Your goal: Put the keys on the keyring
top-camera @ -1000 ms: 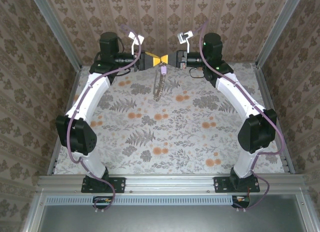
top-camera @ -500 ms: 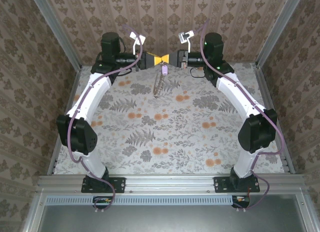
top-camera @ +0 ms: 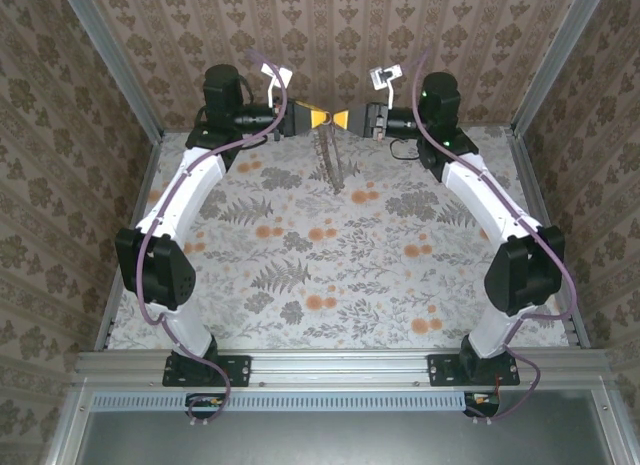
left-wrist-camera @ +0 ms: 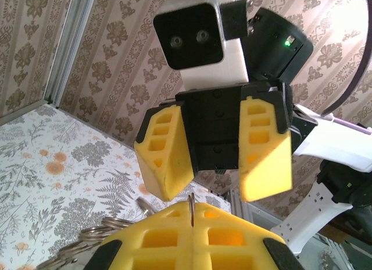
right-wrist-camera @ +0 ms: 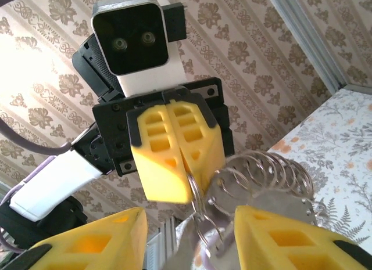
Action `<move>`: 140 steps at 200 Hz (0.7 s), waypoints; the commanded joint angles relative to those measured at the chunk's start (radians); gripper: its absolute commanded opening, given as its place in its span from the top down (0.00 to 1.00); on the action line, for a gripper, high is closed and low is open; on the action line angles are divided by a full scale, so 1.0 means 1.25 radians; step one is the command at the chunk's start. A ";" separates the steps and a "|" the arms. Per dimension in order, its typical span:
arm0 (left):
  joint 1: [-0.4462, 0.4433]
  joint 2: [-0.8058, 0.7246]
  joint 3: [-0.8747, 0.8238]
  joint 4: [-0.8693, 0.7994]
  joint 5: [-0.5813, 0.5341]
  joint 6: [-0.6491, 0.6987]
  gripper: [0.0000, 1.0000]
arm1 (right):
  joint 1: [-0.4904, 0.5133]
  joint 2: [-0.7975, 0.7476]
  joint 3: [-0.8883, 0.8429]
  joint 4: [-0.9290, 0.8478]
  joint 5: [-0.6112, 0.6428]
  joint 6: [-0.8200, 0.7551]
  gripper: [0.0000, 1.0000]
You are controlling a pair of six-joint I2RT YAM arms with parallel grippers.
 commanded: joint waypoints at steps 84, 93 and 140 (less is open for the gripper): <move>-0.008 -0.019 -0.005 0.095 0.016 -0.061 1.00 | 0.004 -0.046 -0.127 0.194 0.013 0.068 0.40; -0.007 -0.020 -0.004 0.095 0.014 -0.061 1.00 | 0.009 -0.044 -0.126 0.192 0.015 0.063 0.39; -0.009 -0.023 -0.001 0.095 0.015 -0.061 1.00 | 0.029 -0.028 -0.117 0.182 0.026 0.051 0.38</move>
